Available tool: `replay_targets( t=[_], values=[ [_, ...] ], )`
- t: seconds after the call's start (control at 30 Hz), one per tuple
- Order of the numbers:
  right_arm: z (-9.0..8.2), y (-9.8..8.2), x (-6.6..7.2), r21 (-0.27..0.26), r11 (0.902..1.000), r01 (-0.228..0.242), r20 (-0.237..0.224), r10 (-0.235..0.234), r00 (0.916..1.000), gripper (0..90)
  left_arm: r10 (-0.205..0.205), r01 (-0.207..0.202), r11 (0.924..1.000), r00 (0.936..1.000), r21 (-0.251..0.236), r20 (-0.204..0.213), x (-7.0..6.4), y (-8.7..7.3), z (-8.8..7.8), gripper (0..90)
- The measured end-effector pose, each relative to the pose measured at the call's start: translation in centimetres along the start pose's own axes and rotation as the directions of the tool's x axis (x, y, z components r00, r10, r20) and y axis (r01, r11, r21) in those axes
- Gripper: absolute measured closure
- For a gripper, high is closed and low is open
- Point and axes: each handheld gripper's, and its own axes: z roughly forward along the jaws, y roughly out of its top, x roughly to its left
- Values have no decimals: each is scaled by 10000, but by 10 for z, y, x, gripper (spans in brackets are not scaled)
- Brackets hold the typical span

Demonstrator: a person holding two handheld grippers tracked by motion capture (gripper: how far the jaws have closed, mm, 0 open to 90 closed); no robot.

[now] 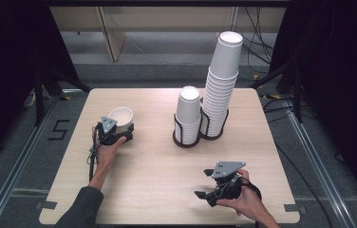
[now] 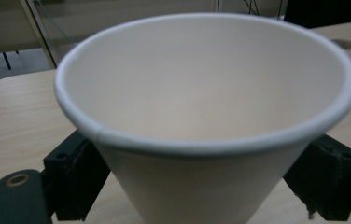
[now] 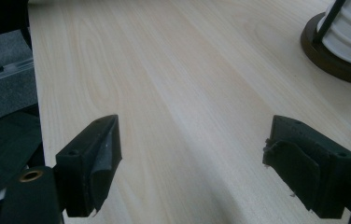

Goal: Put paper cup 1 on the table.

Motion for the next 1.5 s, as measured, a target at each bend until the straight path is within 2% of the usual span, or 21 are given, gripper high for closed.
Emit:
replay_targets(
  t=[0.13, 0.33, 0.37, 0.43, 0.53, 0.57, 0.7, 0.8, 0.87, 0.93, 1.0, 1.07, 1.1, 1.17, 1.2, 1.3, 1.4, 1.43, 1.47, 1.5],
  values=[
    [-1, 0, 0, -15, 10000, 17, 74, -17, 10000, 187, 107, -109, 9998, 9999, 187, 82, 0, -3, -3, 141],
    [-2, 0, -1, -14, 10000, 26, 52, -26, 10000, 186, -56, 42, 9986, 9996, 535, 263, 4, -10, -10, 143],
    [-2, 0, 0, 40, 9999, -104, 18, 104, 9999, 186, -26, 4, 9980, 9994, 624, 348, 5, -10, -13, 143],
    [-2, 0, -1, -33, 10000, -92, 42, 92, 9999, 186, -149, 132, 9987, 9993, 484, 352, 6, -12, -18, 143],
    [-4, 0, -2, -60, 9999, -143, 90, 144, 9999, 184, -332, 312, 9985, 9984, 440, 464, 6, -13, -29, 143],
    [-5, 0, -3, -117, 9999, -84, 223, 86, 9997, 184, -325, 295, 9979, 9981, 571, 515, 5, -13, -32, 143],
    [-6, -1, -4, -205, 9995, -236, 282, 242, 9993, 184, -257, 222, 9977, 9982, 645, 543, 1, -11, -47, 144],
    [-7, -1, -6, -211, 9993, -296, 371, 304, 9988, 184, -362, 331, 9982, 9974, 508, 618, -4, -9, -59, 144],
    [-7, -1, -6, -316, 9990, -327, 413, 340, 9986, 183, -350, 312, 9984, 9959, 467, 839, -8, -6, -69, 144],
    [-9, -1, -6, -339, 9987, -379, 431, 393, 9983, 183, -262, 229, 9989, 9960, 400, 857, -13, -5, -80, 144],
    [-10, -1, -8, -404, 9978, -526, 490, 545, 9973, 183, -336, 307, 9991, 9936, 284, 1082, -19, -5, -91, 144],
    [-12, -1, -9, -472, 9970, -610, 480, 632, 9968, 184, -255, 219, 9994, 9906, 281, 1346, -25, -4, -101, 144],
    [-13, -2, -10, -569, 9970, -525, 636, 561, 9964, 184, -211, 185, 9996, 9895, 193, 1429, -28, -5, -107, 144],
    [-15, -3, -12, -650, 9966, -500, 773, 550, 9955, 184, -351, 336, 9994, 9849, 121, 1694, -33, -7, -116, 144],
    [-15, -3, -12, -690, 9954, -670, 694, 718, 9950, 184, -391, 379, 9992, 9824, 102, 1828, -35, -7, -120, 144],
    [-16, -4, -14, -775, 9946, -696, 842, 761, 9935, 184, -291, 294, 9996, 9792, 11, 2009, -41, -10, -130, 144],
    [-18, -4, -15, -766, 9921, -989, 902, 1057, 9903, 184, -213, 228, 9997, 9745, -40, 2235, -47, -14, -137, 144],
    [-18, -5, -16, -865, 9930, -803, 1017, 890, 9908, 183, -213, 211, 9998, 9723, 30, 2328, -49, -16, -139, 144],
    [-18, -5, -16, -882, 9919, -912, 935, 994, 9906, 183, -190, 212, 9998, 9687, -60, 2473, -50, -18, -141, 144],
    [-18, -6, -17, -892, 9921, -878, 971, 964, 9906, 184, -158, 161, 9999, 9692, 5, 2460, -52, -19, -143, 144]
  ],
)
